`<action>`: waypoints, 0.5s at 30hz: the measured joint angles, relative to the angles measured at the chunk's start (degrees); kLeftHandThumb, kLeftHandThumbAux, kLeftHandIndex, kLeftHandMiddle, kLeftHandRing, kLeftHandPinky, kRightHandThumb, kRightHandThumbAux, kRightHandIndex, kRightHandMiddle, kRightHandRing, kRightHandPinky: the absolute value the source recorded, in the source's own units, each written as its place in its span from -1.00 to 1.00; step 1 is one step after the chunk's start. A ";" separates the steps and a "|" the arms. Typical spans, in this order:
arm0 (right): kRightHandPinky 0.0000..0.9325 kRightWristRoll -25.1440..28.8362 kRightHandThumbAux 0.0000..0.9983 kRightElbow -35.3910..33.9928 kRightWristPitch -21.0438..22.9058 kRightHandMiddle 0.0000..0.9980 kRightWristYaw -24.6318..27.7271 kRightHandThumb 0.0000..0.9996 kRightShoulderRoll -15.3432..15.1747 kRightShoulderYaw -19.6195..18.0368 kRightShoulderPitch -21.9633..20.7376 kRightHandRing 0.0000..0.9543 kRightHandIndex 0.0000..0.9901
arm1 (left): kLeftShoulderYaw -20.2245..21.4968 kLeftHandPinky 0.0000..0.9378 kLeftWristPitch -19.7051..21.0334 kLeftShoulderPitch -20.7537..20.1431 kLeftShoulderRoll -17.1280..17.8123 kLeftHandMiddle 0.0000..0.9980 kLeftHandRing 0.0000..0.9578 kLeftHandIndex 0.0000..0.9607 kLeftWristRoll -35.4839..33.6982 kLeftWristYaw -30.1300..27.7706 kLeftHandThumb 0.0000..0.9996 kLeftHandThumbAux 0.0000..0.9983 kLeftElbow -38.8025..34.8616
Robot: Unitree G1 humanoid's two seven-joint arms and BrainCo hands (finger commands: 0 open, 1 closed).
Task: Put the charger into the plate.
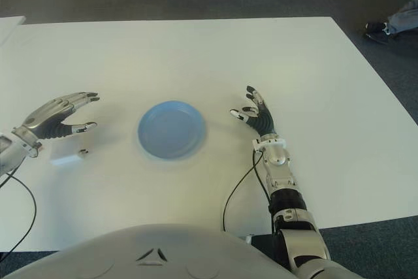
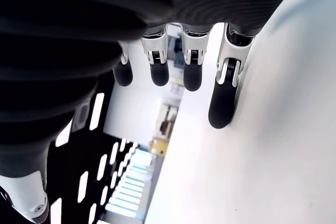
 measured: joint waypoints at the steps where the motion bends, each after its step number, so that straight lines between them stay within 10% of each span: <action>1: -0.70 -0.12 0.25 -0.01 -0.53 -0.91 -0.22 -0.65 0.08 0.00 0.29 -0.84 -1.00 | -0.01 -0.94 -0.15 0.37 0.05 -1.00 -1.00 -1.00 0.06 0.42 -0.09 -0.68 0.01; 15: -0.72 -1.42 0.28 -1.21 -4.87 -0.93 -2.91 -0.66 0.14 -0.20 3.32 -0.86 -1.00 | -1.94 -0.91 0.78 1.21 -0.01 -1.00 -1.00 -1.00 1.93 3.51 -0.08 -0.67 0.56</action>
